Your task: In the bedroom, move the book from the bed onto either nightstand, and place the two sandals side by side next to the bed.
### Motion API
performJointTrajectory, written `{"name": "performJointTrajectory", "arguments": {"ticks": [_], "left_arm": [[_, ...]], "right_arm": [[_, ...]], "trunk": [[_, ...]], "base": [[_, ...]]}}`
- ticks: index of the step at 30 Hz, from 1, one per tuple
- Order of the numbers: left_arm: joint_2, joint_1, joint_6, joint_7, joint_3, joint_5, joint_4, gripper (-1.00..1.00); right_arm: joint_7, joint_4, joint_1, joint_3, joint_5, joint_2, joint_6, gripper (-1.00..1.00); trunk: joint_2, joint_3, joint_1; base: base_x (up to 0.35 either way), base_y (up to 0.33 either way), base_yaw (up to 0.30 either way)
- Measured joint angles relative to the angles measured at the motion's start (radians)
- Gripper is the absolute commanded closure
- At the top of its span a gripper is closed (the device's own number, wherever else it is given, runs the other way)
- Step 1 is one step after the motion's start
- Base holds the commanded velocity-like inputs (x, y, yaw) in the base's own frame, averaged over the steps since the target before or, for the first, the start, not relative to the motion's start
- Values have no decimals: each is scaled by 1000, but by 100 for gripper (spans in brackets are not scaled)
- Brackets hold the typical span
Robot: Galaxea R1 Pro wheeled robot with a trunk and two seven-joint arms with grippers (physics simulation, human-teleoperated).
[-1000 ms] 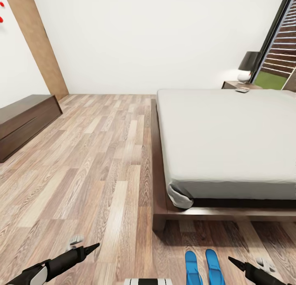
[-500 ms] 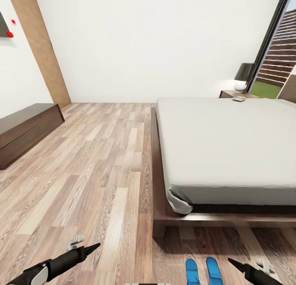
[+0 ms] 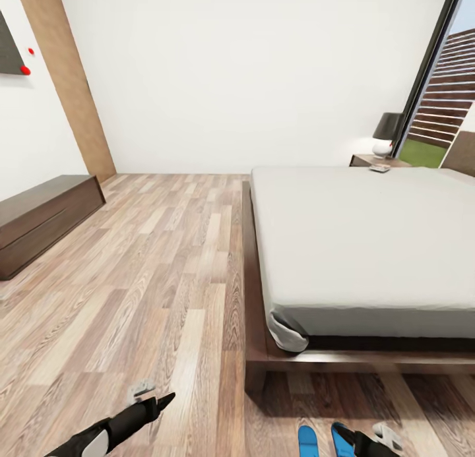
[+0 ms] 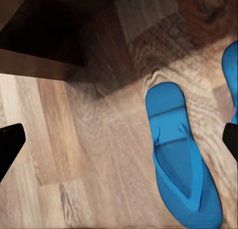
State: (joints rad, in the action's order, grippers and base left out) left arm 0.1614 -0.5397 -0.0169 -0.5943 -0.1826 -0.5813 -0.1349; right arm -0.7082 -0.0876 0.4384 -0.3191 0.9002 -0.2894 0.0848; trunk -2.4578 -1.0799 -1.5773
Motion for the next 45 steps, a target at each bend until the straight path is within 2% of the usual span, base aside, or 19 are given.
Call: {"name": "performJointTrajectory", "arguments": {"ticks": [1,4,6,8,14,22,45], "left_arm": [[-17,0,-21,32,0,0,14,-100],[-49,0,-63,75,0,2,41,-100],[-72,0,-103,111,-1,19,58,-100],[-77,0,-113,127,-1,37,62,-100],[-82,0,-122,149,0,54,65,-100],[-82,0,-123,152,0,55,69,-100],[-82,0,-128,152,0,56,80,-100]], "right_arm": [[26,1,0,-1,0,7,0,-100],[63,3,0,-1,-8,19,1,-100],[85,4,0,-1,-23,29,1,-100],[91,4,0,0,-28,31,1,-100],[94,4,0,0,-30,32,-1,-100],[94,4,1,4,-30,33,-71,-100],[94,4,1,4,-30,34,-75,-100]], "trunk": [[7,3,4],[28,13,15],[42,19,23],[56,25,31],[98,44,54],[154,69,84],[315,141,173]], "base": [[0,0,0],[0,0,0],[0,0,0],[0,0,0],[0,0,0],[0,0,0],[0,0,0]]}}
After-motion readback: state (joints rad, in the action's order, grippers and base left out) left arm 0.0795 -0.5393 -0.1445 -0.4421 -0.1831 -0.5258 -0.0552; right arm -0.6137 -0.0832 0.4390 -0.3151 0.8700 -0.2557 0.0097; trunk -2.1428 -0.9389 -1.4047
